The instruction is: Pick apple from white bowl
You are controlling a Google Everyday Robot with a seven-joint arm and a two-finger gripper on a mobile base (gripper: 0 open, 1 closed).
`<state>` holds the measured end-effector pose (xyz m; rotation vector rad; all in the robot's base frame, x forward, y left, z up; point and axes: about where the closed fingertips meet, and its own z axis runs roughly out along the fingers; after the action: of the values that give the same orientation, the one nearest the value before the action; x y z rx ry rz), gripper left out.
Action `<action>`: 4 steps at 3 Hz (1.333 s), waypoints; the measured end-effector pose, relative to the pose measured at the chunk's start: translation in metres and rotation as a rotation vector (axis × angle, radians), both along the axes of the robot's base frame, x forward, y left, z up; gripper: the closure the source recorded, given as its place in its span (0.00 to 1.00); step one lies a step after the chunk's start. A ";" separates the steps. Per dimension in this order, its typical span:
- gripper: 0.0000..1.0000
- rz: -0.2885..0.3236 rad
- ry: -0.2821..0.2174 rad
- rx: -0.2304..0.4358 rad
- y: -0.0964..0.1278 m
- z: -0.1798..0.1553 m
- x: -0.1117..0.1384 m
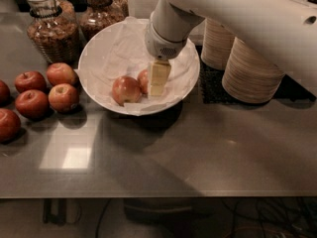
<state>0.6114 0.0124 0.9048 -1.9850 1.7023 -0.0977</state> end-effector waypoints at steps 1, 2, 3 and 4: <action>0.00 0.003 -0.002 -0.017 -0.002 -0.012 0.004; 0.00 0.004 0.003 -0.020 -0.005 -0.018 0.006; 0.00 0.006 0.020 -0.020 -0.008 -0.028 0.010; 0.00 0.011 0.039 -0.019 -0.009 -0.036 0.012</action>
Offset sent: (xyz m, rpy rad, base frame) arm 0.0112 -0.0114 -0.0303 -0.0238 0.0121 0.0013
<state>0.6233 0.0034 0.8685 -2.0219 1.7211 -0.0713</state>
